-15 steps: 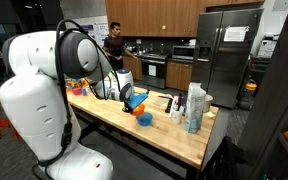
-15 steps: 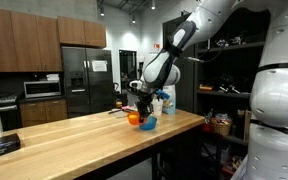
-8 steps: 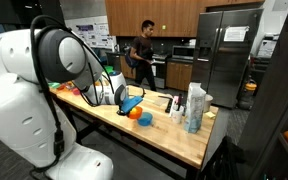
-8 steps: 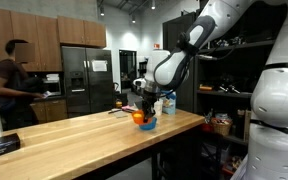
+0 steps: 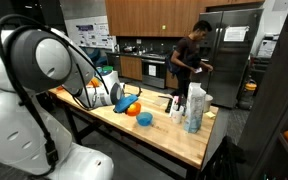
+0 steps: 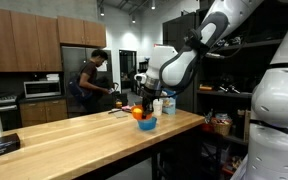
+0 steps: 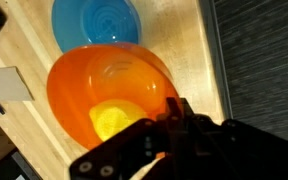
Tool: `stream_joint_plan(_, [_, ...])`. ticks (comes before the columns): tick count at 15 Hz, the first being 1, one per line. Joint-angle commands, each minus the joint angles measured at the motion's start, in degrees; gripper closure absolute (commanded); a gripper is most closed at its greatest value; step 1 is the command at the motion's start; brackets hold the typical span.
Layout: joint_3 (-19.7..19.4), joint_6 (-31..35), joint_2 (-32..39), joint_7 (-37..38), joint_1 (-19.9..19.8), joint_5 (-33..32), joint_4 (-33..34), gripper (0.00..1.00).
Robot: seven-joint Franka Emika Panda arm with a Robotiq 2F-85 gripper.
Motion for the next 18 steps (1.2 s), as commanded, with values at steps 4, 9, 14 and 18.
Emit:
stream_joint_plan(4, [-4.5, 3.6, 1.4, 1.6, 7.1, 1.9, -0.9, 0.99])
stream_joint_plan(9, [-11.7, 6.2, 3.1, -7.2, 18.2, 12.7, -1.1, 0.99])
stream_joint_plan(14, [-15.4, 3.0, 2.6, -16.7, 23.2, 21.5, -0.8, 0.99])
stream_joint_plan(18, [-15.2, -0.1, 2.5, -20.1, 22.1, 22.1, -0.5, 0.99])
